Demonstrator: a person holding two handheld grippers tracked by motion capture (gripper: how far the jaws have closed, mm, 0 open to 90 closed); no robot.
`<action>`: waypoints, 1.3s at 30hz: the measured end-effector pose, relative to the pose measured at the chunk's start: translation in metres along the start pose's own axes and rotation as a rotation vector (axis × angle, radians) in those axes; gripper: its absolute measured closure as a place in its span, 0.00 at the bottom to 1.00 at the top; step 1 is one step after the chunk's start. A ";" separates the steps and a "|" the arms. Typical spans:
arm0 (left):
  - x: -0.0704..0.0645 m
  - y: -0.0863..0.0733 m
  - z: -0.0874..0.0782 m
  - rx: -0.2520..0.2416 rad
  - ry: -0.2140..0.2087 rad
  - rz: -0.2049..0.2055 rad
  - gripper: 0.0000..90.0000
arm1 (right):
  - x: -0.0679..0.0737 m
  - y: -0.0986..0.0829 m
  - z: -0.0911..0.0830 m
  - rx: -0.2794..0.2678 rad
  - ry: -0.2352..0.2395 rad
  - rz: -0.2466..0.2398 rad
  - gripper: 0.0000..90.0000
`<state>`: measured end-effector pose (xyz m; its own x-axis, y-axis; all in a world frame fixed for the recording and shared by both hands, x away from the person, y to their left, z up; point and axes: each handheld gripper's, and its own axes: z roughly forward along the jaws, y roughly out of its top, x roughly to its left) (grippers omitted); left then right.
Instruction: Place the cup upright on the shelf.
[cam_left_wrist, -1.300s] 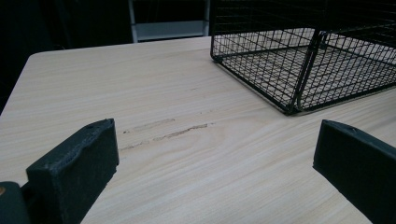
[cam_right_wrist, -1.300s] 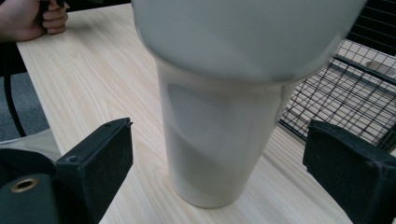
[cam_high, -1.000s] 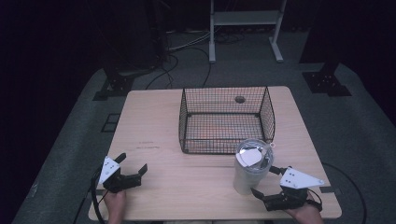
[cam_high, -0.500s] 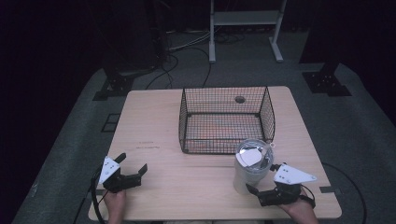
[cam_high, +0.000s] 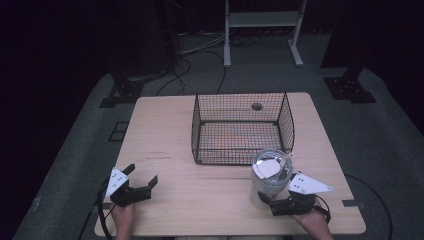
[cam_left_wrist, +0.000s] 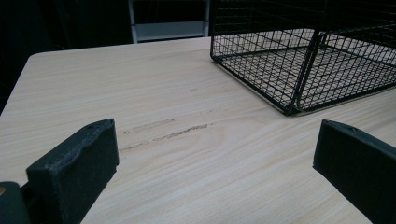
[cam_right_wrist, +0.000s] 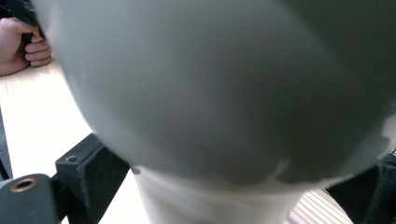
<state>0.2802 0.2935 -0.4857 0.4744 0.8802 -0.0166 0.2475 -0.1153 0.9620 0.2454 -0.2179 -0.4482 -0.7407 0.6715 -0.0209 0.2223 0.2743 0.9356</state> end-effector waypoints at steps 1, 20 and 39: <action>0.000 0.000 0.000 0.000 0.000 0.001 0.00 | 0.000 0.000 0.001 -0.007 0.001 0.001 0.09; 0.000 0.000 0.000 0.000 0.000 0.002 0.00 | 0.000 -0.004 0.003 -0.052 -0.003 0.012 0.09; 0.000 0.000 0.000 0.000 0.000 0.001 0.00 | 0.001 0.004 0.000 -0.070 0.022 0.007 0.10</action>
<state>0.2802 0.2935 -0.4856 0.4747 0.8800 -0.0157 0.2473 -0.1162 0.9619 0.2457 -0.2166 -0.4440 -0.7531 0.6579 -0.0078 0.1829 0.2207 0.9580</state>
